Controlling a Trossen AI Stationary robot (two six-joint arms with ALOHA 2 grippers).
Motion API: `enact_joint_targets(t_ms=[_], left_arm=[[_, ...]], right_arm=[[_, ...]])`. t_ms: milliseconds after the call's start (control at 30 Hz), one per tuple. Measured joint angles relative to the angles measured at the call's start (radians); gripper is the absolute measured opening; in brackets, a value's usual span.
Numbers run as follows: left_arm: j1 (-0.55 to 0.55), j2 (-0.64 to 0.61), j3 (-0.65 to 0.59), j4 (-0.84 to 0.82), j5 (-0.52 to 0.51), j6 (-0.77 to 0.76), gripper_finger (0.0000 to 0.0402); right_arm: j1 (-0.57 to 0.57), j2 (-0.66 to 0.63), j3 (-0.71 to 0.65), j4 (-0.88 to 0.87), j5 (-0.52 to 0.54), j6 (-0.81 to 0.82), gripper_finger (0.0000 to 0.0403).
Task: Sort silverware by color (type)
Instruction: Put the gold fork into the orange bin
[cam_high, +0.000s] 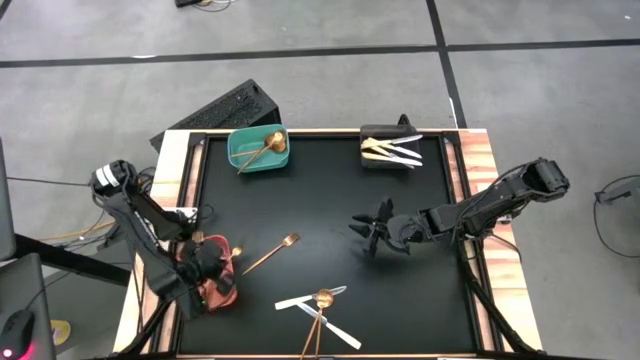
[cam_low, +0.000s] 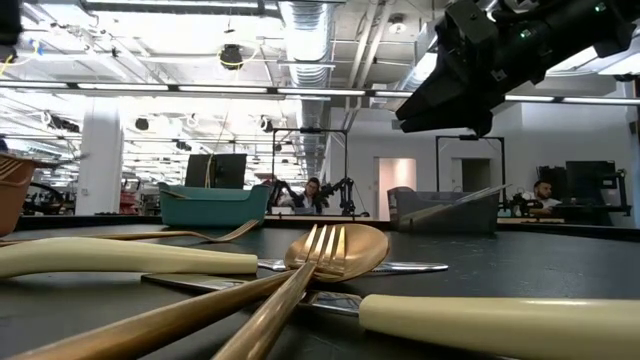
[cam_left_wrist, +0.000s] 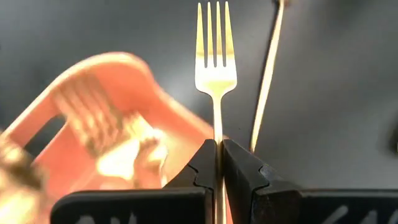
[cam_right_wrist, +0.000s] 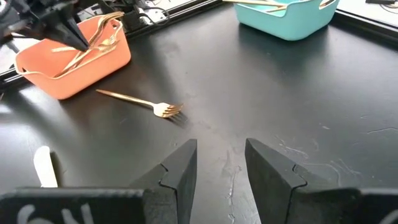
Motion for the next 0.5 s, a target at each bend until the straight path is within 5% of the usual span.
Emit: enact_joint_targets(t_ms=[167,367,500], left_arm=[[-0.112,0.000,0.067,-0.150,0.043,-0.073,0.0001],[-0.201,-0.001,0.090,-0.247,-0.128,-0.102,0.0000],[-0.202,-0.002,0.066,-0.307,-0.046,-0.118,0.0000]], right_arm=[[-0.011,0.000,0.000,0.001,0.000,0.000,0.0155],[-0.007,0.000,0.000,0.000,0.000,0.007,0.0155],[-0.001,0.000,0.000,0.000,0.001,0.008,0.0155]])
